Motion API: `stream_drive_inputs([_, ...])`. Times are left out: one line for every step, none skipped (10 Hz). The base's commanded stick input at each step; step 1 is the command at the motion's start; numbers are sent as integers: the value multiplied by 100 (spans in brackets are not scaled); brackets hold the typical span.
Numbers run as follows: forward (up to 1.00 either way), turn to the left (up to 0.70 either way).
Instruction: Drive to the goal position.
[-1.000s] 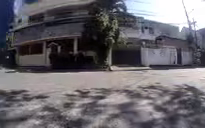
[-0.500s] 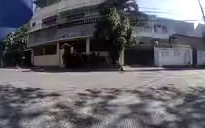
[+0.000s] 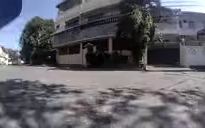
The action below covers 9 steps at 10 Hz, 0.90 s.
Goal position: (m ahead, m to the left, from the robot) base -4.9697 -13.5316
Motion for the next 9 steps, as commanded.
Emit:
stream_drive_inputs([0,70])
stream_drive_inputs([0,62])
stream_drive_inputs([0,53])
stream_drive_inputs([0,8])
stream_drive_inputs([0,0])
stream_drive_inputs([0,0])
stream_drive_inputs([0,0])
stream_drive_inputs([0,0])
stream_drive_inputs([0,0])
